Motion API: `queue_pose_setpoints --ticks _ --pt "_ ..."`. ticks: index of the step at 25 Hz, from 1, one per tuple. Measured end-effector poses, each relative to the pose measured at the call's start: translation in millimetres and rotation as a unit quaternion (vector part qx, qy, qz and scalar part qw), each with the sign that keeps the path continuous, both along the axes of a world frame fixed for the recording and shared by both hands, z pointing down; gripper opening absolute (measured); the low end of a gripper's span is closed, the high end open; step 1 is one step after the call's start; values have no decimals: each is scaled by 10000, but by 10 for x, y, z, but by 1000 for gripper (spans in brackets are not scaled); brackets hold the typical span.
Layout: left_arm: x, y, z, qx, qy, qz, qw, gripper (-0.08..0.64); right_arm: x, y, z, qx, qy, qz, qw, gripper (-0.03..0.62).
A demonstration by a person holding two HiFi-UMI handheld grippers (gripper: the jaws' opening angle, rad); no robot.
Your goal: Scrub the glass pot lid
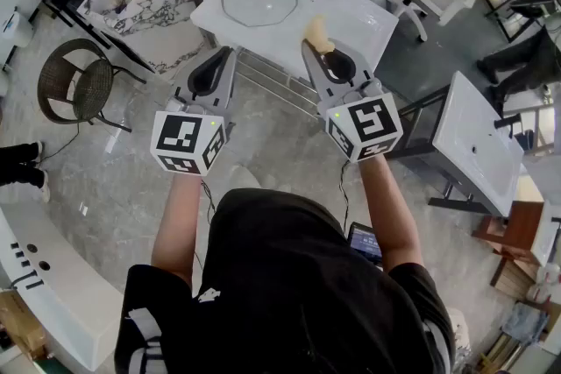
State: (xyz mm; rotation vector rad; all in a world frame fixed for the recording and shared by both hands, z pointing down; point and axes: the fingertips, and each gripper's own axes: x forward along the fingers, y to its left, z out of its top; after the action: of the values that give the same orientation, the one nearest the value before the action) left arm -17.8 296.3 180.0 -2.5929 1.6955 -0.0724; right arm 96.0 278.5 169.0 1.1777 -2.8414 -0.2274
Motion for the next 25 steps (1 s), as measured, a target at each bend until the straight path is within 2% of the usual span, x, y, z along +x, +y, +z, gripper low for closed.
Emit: queue_pose_setpoints --ticks 6,17,25 --pt "-5 -55 13 -36 -20 18 10000 17 20 -61 1 -78 -196 27 9998 20" --pt "53 -37 122 -156 -33 -21 9999 17 93 -57 173 -228 -150 -58 9996 21" --pt "-57 -159 194 -273 2 -70 9996 17 -38 -182 215 -242 -106 -164 9995 21"
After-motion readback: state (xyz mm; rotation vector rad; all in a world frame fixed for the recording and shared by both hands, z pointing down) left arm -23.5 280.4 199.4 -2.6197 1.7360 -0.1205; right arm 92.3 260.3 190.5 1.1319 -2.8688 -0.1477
